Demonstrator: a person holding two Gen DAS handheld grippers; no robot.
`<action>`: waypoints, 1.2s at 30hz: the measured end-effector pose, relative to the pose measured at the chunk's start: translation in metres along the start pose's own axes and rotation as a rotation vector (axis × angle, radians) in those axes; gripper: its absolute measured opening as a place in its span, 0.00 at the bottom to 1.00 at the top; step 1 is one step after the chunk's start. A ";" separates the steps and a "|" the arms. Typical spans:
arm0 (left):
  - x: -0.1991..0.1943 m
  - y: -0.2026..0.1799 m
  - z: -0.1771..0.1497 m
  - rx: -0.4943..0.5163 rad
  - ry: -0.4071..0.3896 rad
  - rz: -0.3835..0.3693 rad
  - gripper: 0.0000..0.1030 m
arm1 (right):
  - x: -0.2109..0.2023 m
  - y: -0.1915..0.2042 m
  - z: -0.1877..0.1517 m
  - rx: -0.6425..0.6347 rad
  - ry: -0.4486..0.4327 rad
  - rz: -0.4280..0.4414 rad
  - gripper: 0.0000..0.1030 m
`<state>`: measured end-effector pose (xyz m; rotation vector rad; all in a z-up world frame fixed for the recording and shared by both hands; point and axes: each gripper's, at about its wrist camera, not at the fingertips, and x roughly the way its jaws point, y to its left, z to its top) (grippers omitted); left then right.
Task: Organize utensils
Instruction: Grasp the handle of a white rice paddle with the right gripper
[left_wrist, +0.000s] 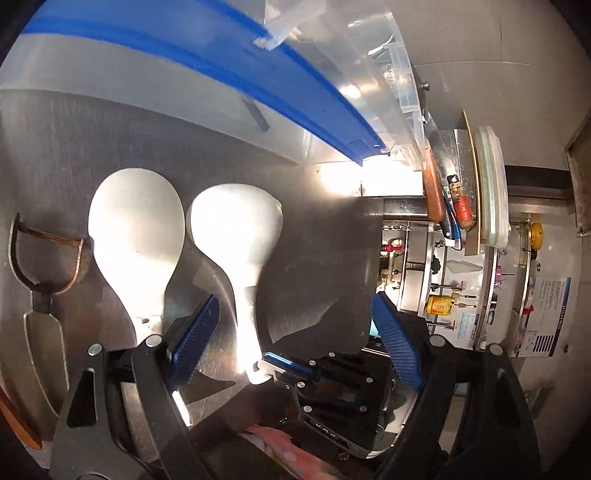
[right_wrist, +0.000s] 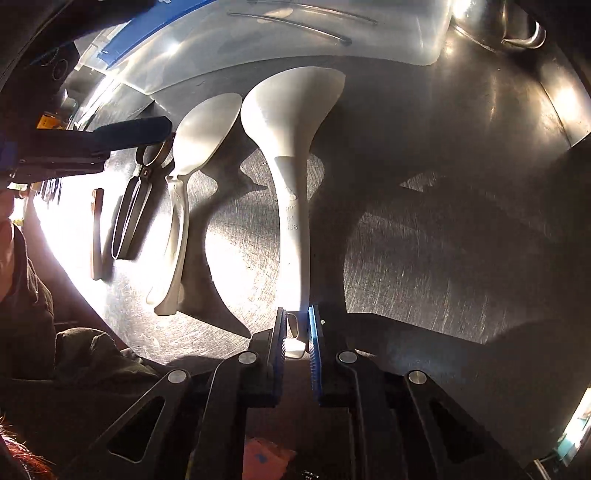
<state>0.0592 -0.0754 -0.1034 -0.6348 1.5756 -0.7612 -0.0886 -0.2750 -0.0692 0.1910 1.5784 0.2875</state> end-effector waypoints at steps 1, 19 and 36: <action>0.009 0.004 0.001 -0.025 0.021 -0.015 0.78 | 0.000 0.000 -0.002 -0.003 -0.002 -0.017 0.04; 0.008 0.012 0.003 -0.097 -0.047 -0.016 0.78 | 0.006 0.030 -0.009 -0.160 -0.061 -0.214 0.22; 0.068 0.001 -0.006 -0.108 0.015 0.077 0.78 | 0.004 -0.019 -0.013 -0.041 -0.031 0.082 0.16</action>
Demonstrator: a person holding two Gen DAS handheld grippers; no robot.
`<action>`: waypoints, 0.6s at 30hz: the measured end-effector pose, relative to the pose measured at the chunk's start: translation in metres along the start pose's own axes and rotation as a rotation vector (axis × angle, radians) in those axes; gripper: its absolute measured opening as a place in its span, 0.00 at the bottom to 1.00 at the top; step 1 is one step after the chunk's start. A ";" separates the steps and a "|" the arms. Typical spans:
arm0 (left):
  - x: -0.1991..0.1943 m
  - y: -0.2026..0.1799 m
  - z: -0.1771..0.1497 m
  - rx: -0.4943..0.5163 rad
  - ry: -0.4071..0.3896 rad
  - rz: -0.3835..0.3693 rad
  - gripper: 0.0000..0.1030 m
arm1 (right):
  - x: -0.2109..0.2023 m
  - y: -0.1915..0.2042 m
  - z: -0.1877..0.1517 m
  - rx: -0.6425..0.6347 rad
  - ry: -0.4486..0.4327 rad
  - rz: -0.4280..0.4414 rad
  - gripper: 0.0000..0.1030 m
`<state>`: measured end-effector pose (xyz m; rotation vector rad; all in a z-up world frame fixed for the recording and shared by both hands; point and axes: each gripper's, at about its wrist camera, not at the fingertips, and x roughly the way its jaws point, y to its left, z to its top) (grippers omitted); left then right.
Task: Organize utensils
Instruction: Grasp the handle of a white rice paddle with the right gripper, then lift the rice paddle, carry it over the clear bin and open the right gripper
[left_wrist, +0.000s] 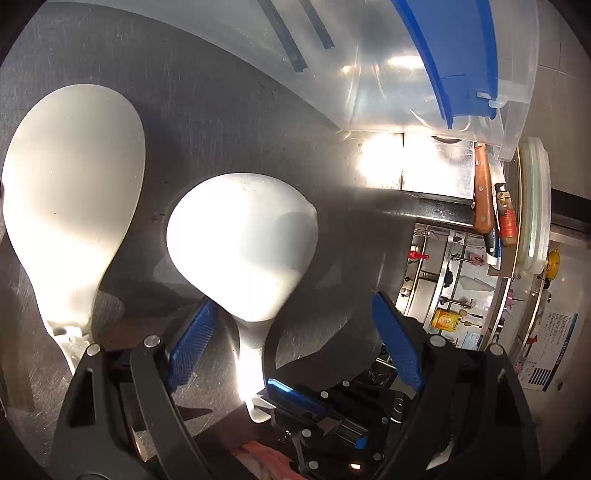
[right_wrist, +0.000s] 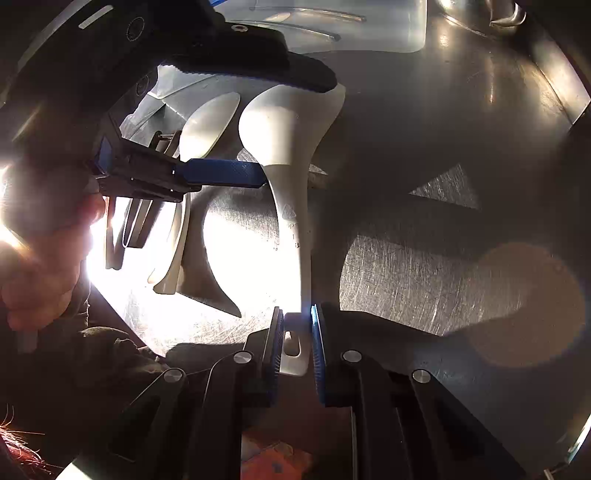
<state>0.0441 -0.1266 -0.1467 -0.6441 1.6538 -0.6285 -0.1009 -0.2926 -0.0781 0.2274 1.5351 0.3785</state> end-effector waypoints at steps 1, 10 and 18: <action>0.002 -0.003 0.000 0.006 -0.005 -0.002 0.78 | 0.000 -0.001 -0.004 -0.008 -0.001 -0.002 0.16; 0.016 -0.006 -0.008 0.014 -0.007 0.085 0.25 | 0.008 0.006 -0.003 -0.017 -0.001 0.031 0.19; 0.013 -0.016 -0.011 0.046 0.000 0.051 0.11 | 0.000 -0.013 0.003 0.039 -0.032 0.053 0.45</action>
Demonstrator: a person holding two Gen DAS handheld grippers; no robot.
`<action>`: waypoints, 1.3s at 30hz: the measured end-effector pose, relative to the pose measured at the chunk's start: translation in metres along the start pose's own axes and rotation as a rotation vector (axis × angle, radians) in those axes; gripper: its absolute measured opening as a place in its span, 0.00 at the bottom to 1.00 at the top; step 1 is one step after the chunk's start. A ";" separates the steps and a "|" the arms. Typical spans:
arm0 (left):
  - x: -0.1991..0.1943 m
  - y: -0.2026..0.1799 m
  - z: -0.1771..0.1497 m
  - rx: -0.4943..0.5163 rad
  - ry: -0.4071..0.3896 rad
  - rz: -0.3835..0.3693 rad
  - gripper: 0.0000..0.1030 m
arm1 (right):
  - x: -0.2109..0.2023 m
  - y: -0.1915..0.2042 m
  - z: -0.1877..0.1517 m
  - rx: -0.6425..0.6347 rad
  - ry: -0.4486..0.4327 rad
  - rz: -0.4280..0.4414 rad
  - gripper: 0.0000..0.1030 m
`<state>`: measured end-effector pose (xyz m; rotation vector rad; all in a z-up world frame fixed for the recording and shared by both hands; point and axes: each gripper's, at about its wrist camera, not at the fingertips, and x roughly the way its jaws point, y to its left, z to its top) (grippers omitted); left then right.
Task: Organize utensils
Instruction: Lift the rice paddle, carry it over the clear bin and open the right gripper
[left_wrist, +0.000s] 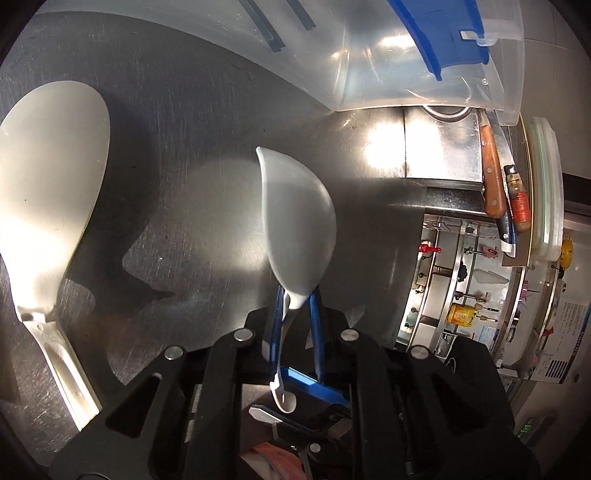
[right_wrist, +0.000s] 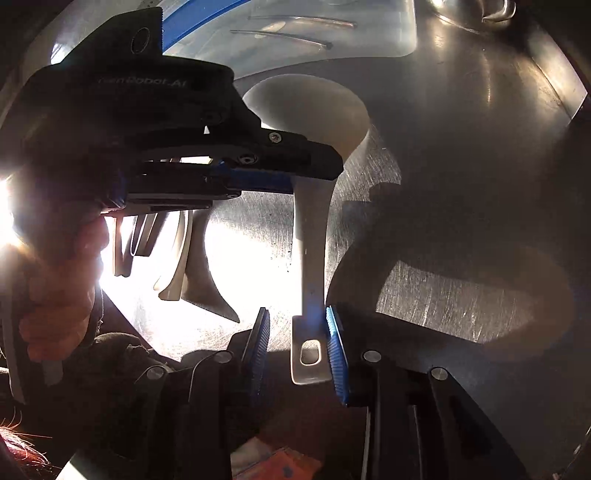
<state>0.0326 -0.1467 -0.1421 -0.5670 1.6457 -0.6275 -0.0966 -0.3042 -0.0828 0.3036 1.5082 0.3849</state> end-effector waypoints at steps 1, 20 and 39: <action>0.000 -0.001 0.000 0.005 -0.001 0.003 0.10 | 0.000 -0.001 0.002 0.001 -0.002 -0.003 0.45; -0.034 -0.032 -0.003 0.072 -0.015 -0.107 0.09 | -0.062 0.044 0.012 -0.132 -0.178 -0.150 0.09; -0.164 -0.110 0.021 0.292 -0.295 -0.275 0.09 | -0.196 0.119 0.072 -0.416 -0.504 -0.283 0.09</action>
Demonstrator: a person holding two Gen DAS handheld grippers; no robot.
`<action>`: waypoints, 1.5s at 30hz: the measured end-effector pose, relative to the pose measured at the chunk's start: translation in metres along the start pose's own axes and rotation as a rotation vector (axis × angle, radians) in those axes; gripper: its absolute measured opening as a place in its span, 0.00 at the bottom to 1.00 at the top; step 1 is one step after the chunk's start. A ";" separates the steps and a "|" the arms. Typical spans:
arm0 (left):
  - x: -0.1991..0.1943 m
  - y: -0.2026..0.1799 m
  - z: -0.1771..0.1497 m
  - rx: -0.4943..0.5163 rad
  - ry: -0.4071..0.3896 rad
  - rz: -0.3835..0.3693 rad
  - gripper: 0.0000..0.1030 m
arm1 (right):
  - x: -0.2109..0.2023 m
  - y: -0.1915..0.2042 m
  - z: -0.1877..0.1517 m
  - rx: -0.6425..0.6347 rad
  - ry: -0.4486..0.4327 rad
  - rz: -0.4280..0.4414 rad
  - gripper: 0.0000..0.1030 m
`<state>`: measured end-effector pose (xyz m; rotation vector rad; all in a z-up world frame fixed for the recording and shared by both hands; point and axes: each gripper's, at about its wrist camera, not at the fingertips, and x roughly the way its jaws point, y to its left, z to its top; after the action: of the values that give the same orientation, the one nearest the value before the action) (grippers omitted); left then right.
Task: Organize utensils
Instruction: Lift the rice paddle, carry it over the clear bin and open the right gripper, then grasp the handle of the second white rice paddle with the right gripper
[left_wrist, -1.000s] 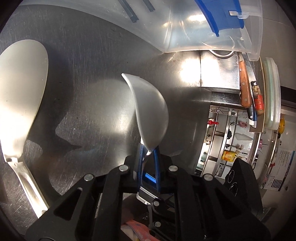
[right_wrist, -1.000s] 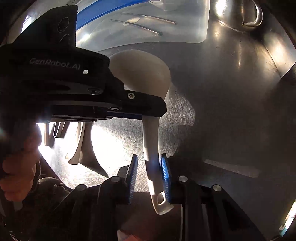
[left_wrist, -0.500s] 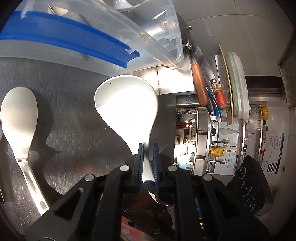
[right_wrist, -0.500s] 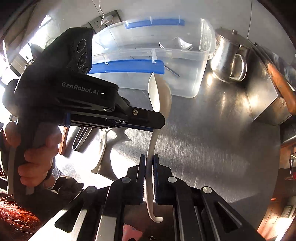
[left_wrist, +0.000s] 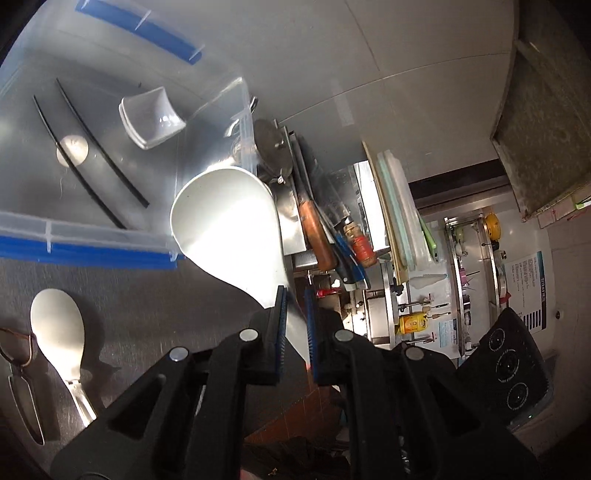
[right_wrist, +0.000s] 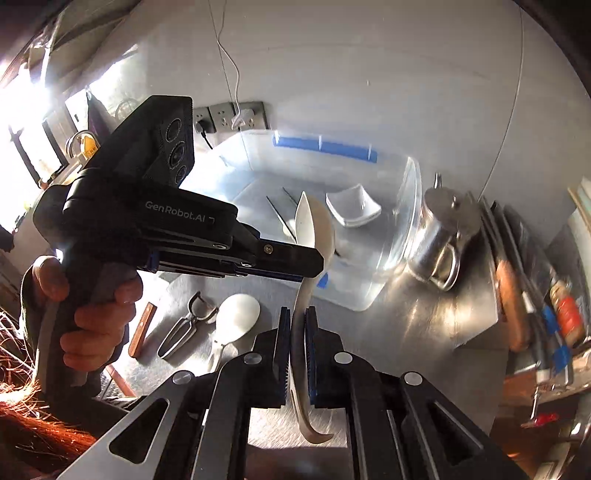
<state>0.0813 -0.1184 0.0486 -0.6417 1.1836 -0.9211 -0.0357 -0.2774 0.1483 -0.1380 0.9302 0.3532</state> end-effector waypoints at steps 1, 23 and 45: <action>-0.009 -0.005 0.011 0.020 -0.039 0.000 0.09 | 0.000 0.002 0.016 -0.036 -0.033 -0.015 0.09; 0.030 0.168 0.145 -0.299 0.061 0.316 0.09 | 0.296 -0.050 0.090 -0.040 0.599 0.094 0.05; -0.084 0.143 -0.049 -0.072 0.069 0.263 0.81 | 0.195 0.080 -0.074 0.132 0.534 0.311 0.52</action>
<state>0.0633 0.0280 -0.0420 -0.5003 1.3328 -0.6854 -0.0145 -0.1758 -0.0495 0.0400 1.5073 0.5551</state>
